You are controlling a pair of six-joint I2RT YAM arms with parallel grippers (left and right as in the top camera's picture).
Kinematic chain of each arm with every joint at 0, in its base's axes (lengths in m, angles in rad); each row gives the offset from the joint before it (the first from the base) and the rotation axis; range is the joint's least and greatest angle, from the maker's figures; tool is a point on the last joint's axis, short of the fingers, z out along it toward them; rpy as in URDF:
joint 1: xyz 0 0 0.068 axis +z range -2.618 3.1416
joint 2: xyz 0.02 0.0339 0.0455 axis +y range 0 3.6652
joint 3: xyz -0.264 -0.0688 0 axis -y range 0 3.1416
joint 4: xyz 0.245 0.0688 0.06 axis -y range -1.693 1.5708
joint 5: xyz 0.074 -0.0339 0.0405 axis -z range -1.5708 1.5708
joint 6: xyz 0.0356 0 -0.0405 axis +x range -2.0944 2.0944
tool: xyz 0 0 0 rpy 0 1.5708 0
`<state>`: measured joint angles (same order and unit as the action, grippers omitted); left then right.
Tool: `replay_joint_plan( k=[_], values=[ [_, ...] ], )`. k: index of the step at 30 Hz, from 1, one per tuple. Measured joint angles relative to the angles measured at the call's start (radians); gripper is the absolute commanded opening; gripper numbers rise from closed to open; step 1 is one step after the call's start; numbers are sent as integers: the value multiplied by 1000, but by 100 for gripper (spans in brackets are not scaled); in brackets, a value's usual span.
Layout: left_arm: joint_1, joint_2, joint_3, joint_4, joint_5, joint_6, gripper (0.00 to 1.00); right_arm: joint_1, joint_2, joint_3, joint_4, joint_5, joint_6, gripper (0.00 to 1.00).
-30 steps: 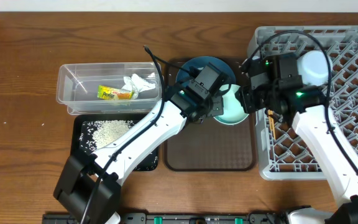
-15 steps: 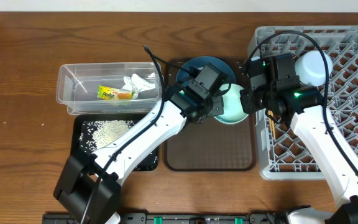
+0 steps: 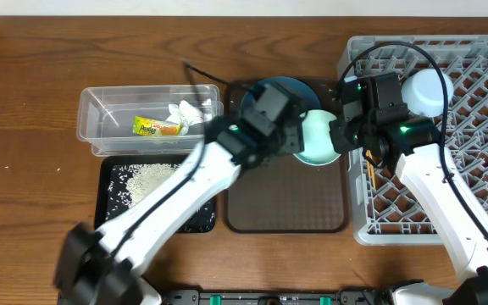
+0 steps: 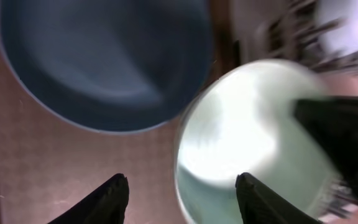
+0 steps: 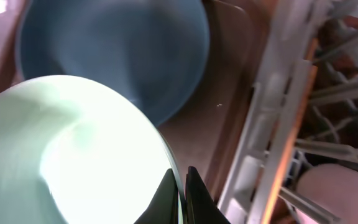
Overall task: Sort waste into correct bins and load items into the dishwasher rack
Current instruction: 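Grasp the raised mint-green bowl with the right gripper, then carry the mint-green bowl into the grey rack with the right gripper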
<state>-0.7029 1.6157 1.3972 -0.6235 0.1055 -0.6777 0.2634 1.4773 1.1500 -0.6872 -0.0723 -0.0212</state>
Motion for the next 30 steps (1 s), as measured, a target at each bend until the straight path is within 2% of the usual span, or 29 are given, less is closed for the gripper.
replay_joint_plan(
  k=[3,4,5,8,15,21,26,30],
  values=[
    [27,-102,0,2,-1,26,68,0,0,0,0,54,29,1],
    [35,-132,0,1,-3,31,73,0,0,0,-1,74,42,1],
    [43,-165,0,0,-5,41,81,0,0,0,-3,97,59,1],
    [62,-243,0,-1,-8,55,86,0,0,0,-5,158,106,1],
    [68,-304,0,-2,-8,58,90,0,0,-18,13,267,201,1],
    [68,-304,0,-2,-8,61,93,0,0,-42,122,333,231,1],
    [68,-304,0,-3,-8,62,94,-2,0,-42,237,413,224,1],
    [68,-304,0,-4,-8,62,94,-15,0,-43,321,499,166,1]
  ],
)
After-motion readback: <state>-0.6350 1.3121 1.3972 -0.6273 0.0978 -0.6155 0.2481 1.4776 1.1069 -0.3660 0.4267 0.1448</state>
